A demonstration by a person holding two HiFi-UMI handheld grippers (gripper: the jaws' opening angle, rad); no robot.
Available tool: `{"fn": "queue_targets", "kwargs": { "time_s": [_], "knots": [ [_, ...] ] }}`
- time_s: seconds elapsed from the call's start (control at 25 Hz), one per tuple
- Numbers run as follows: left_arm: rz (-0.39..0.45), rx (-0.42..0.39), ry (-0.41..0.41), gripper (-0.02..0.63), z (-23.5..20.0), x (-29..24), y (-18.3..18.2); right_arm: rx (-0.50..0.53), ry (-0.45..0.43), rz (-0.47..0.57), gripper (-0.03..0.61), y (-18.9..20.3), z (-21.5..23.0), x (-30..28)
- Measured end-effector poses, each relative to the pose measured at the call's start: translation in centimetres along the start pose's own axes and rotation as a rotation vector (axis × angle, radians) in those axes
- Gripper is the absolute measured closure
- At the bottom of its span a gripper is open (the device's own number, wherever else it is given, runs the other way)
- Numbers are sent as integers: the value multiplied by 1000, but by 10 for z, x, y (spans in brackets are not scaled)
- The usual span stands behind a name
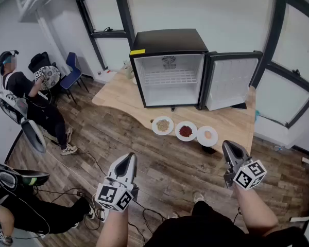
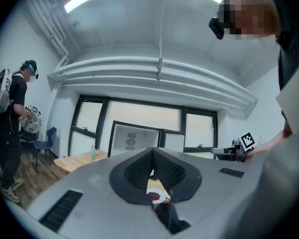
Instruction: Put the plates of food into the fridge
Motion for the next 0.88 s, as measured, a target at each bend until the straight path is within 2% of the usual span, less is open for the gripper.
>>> {"fn": "queue_targets", "kwargs": {
  "time_s": [0.28,0.52,0.88],
  "knots": [
    [-17,-53,-35,609,-10,25,-14,-21,19,-17,555,9,-30,6],
    [-20,-57,-41,609,-16,38,-10,-14,22,-8,555,10,-48,9],
    [-8,-86,-45,609,-24,21,-9,-37,29,29,555,9,-41,-6]
  ]
}}
Point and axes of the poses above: the fingertips, and each gripper's own axes: x backward along the fingers, z to its right, y out of its underside, the point moved 10 cm from there along x, backward along the fingers, and after that the axes turned 2 degrees about -y, right-handed, at the moved point
